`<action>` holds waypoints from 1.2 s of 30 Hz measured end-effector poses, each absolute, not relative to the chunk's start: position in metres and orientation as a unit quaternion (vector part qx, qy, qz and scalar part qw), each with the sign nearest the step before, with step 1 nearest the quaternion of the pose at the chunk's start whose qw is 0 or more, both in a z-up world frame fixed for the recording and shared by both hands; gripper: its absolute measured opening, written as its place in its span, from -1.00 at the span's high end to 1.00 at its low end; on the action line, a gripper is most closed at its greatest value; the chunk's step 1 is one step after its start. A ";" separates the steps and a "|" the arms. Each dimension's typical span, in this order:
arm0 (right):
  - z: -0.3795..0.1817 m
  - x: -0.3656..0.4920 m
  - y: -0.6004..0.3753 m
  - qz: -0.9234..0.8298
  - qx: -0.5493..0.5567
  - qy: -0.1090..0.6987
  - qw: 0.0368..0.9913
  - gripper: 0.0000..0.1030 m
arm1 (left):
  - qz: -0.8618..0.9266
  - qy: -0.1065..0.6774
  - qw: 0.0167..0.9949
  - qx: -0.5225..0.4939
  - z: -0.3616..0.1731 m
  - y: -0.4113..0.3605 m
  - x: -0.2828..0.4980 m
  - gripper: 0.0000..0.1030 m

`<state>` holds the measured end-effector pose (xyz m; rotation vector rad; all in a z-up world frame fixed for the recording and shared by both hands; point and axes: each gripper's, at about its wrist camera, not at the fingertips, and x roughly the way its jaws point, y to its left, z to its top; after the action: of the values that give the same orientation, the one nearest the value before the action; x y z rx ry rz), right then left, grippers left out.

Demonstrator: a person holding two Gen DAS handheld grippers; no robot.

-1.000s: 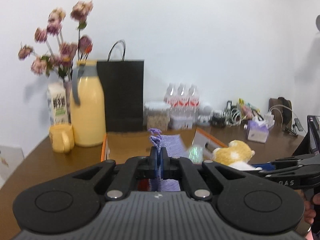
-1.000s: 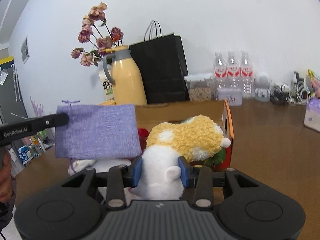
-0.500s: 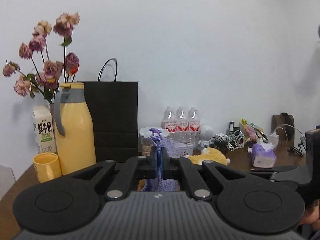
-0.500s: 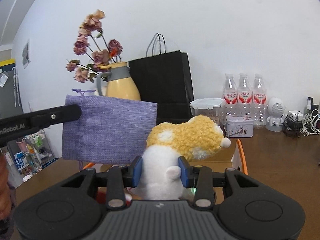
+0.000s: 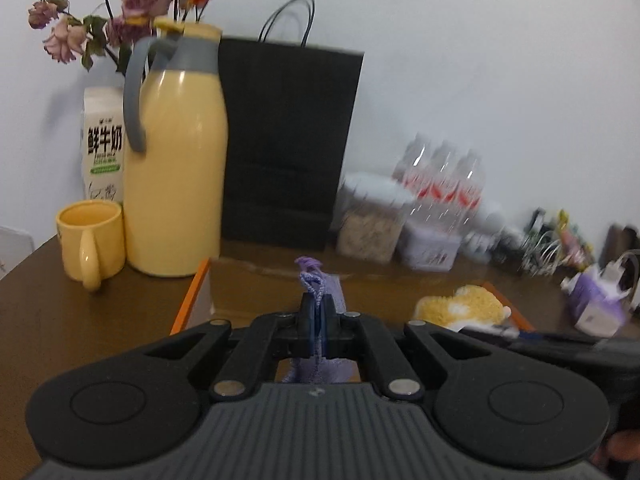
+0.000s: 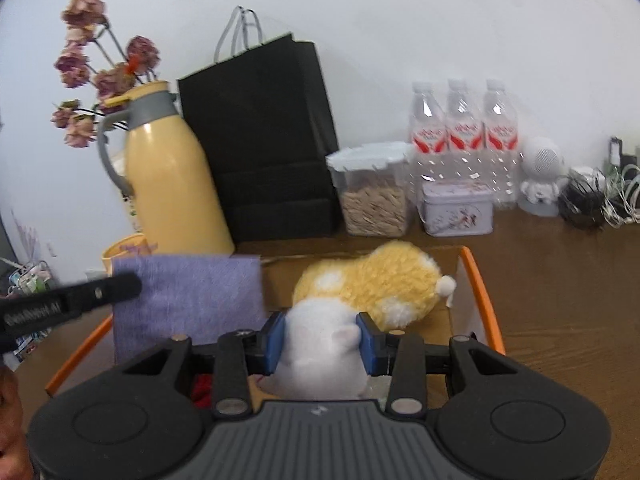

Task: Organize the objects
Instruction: 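Lower the pouch and sheep into the cardboard box and open both tools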

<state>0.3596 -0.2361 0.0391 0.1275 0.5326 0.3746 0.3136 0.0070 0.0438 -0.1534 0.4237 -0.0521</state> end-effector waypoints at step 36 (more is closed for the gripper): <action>0.071 0.299 -0.243 0.199 0.032 0.213 0.956 -1.00 | 0.023 0.143 0.989 -0.024 0.077 -0.005 0.254 -1.00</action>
<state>0.2992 -0.2427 0.0711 0.0644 0.4320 0.4042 0.2543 -0.0049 0.0768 -0.0481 0.2874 0.0466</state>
